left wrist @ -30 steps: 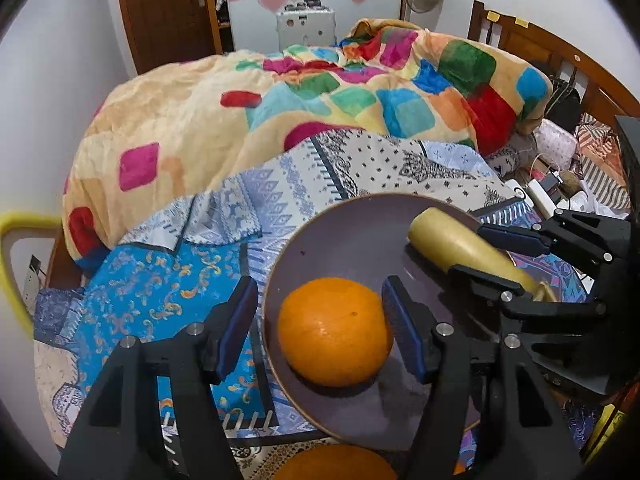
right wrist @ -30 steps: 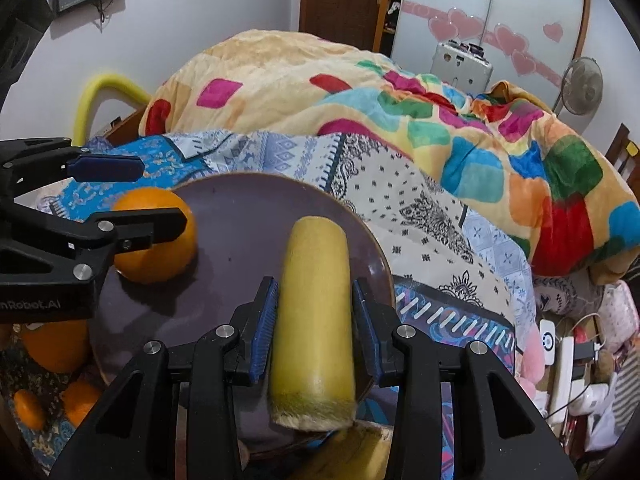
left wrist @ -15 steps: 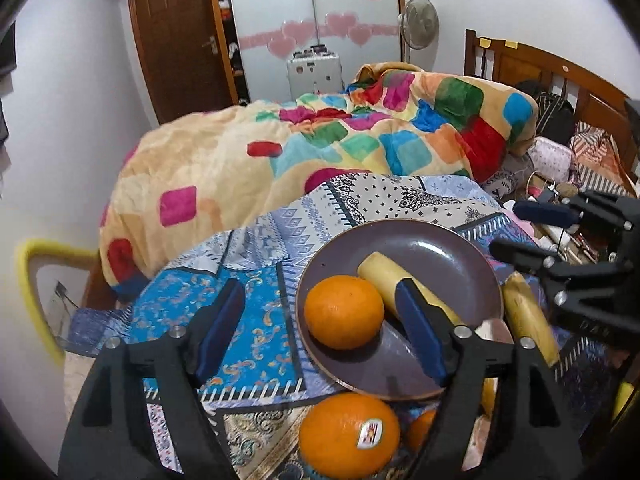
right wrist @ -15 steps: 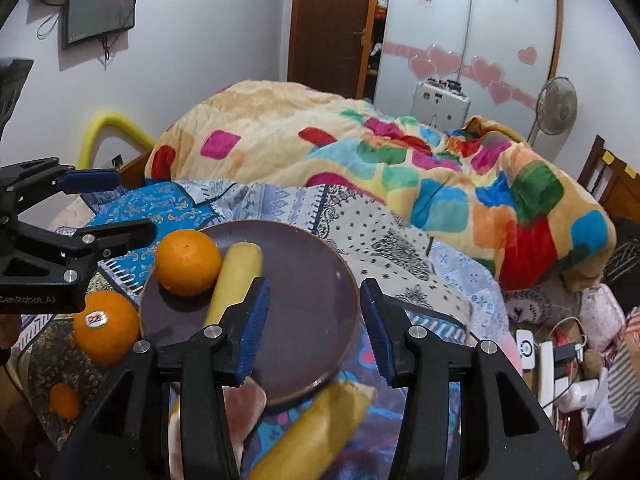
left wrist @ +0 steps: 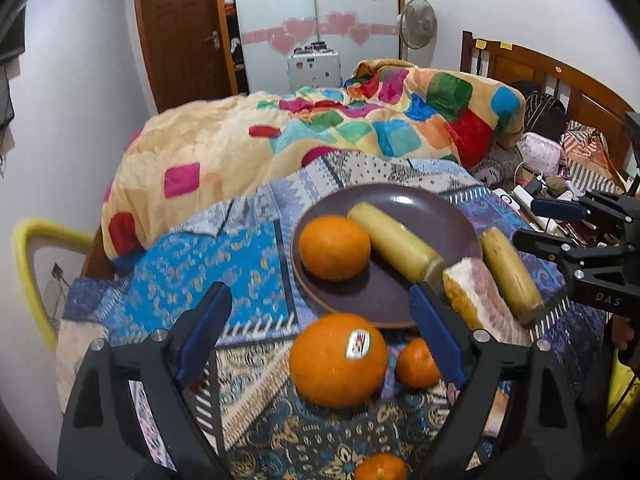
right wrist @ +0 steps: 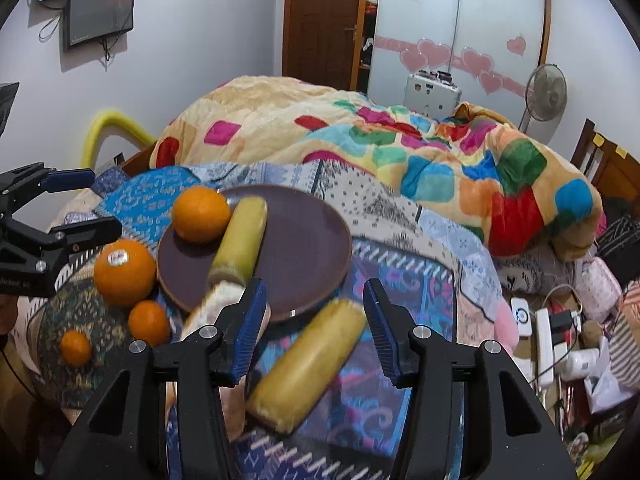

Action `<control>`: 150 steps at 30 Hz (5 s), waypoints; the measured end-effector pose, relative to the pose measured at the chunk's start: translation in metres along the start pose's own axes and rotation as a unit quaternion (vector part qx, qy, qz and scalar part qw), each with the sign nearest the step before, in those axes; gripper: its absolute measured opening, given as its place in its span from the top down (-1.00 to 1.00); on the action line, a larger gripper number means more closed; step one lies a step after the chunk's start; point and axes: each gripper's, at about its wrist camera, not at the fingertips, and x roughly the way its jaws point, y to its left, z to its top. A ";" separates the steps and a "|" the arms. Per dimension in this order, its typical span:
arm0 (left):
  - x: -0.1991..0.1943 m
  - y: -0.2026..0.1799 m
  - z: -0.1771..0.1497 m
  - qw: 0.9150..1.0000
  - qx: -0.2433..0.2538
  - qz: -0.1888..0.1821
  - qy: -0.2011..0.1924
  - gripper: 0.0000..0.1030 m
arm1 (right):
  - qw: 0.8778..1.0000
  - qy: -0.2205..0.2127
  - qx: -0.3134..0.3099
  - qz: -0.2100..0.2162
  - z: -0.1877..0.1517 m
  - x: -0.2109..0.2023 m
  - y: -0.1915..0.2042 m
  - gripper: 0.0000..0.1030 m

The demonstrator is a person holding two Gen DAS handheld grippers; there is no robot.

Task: Organize fruits
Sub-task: 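Grasp the second bamboo shoot with the right tool while the left tool grasps the Dole-labelled orange, then place the bamboo shoot on the plate with the right tool while the left tool places the Dole orange there, then grasp a pink pomelo segment with the right tool while the left tool grasps a dark red fruit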

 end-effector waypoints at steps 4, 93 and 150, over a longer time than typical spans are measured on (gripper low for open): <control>0.007 0.002 -0.013 1.000 -0.009 -0.005 0.016 -0.77 | 1.000 0.016 0.004 0.007 -0.014 0.004 0.000 0.08; 0.055 -0.022 0.013 0.998 -0.005 -0.059 0.011 -0.31 | 0.999 -0.050 -0.002 0.008 0.034 0.027 0.002 0.31; -0.026 0.093 -0.044 0.996 -0.078 0.026 0.019 -0.35 | 1.000 -0.021 0.003 0.020 0.015 -0.008 0.029 -0.17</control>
